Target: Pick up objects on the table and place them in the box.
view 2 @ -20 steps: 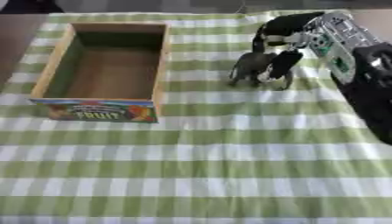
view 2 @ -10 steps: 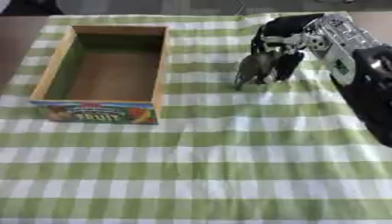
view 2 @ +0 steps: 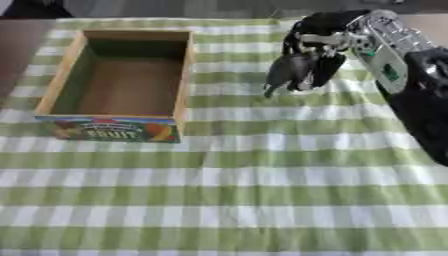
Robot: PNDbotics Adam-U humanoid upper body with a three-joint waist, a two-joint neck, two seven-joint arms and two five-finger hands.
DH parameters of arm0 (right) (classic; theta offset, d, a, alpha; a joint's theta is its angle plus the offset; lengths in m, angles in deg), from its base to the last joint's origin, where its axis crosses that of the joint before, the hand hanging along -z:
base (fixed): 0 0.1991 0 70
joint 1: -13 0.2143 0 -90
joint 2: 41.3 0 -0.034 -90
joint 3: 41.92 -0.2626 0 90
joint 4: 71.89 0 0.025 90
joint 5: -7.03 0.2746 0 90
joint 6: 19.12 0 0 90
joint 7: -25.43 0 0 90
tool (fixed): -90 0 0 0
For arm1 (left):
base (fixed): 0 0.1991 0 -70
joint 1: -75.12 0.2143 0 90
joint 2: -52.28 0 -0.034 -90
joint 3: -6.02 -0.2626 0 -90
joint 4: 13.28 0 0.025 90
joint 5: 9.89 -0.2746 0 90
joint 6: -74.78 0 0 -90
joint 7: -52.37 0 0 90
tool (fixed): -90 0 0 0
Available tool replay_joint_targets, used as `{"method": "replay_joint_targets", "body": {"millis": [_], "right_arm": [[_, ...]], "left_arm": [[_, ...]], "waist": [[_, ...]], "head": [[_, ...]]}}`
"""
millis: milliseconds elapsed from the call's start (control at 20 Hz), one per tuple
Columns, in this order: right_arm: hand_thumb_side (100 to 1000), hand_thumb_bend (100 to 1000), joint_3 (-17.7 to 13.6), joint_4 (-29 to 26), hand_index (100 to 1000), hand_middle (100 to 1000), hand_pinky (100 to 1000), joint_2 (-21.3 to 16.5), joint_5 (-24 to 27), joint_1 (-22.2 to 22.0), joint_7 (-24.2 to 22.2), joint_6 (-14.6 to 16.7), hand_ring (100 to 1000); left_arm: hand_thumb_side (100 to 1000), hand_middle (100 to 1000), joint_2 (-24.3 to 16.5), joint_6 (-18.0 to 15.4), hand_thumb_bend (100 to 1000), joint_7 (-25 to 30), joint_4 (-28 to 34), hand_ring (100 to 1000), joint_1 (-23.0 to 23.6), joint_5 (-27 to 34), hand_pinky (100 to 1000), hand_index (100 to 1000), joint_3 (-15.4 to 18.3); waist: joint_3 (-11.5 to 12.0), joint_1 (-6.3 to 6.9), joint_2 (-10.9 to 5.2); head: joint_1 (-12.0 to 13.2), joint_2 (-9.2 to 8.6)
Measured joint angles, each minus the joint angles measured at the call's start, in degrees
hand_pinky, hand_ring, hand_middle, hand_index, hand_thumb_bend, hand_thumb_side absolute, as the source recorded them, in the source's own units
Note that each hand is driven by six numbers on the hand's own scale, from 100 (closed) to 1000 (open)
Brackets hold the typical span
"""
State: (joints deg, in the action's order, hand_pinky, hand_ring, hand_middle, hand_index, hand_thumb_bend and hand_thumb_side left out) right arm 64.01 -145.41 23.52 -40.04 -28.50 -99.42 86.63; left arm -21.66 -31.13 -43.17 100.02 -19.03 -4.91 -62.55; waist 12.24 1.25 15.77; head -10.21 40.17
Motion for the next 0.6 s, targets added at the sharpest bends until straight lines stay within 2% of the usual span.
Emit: {"method": "replay_joint_targets", "body": {"millis": [50,100,300,600], "right_arm": [[326,100,0.0,-0.23,626,546,879,-0.01,0.14,0.09,0.1,-0.1,818],[300,100,0.0,-0.48,625,545,879,-0.04,0.28,0.25,0.17,-0.17,817],[304,100,-0.02,-1.9,624,540,879,-0.24,1.09,1.41,0.38,-0.37,817],[301,100,-0.01,-5.07,624,538,882,-0.18,3.82,6.14,-0.01,-0.63,816]], "left_arm": [[766,665,0.0,0.05,100,-0.03,0.0,367,0.0,0.0,327,478,0.0],[766,665,0.0,0.09,100,-0.04,0.0,367,0.0,0.0,327,479,0.0],[766,665,-0.01,0.28,100,-0.07,0.0,368,0.0,0.01,328,480,0.0],[766,665,-0.08,0.35,100,-0.09,0.0,368,0.01,0.02,328,481,0.0]], "waist": [[0.0,-0.04,-0.04],[0.0,-0.09,-0.12],[-0.01,-0.37,-0.51],[-0.14,-0.89,-1.11]], "head": [[0.0,0.0],[0.01,0.0],[0.13,0.0],[0.01,0.01]]}}
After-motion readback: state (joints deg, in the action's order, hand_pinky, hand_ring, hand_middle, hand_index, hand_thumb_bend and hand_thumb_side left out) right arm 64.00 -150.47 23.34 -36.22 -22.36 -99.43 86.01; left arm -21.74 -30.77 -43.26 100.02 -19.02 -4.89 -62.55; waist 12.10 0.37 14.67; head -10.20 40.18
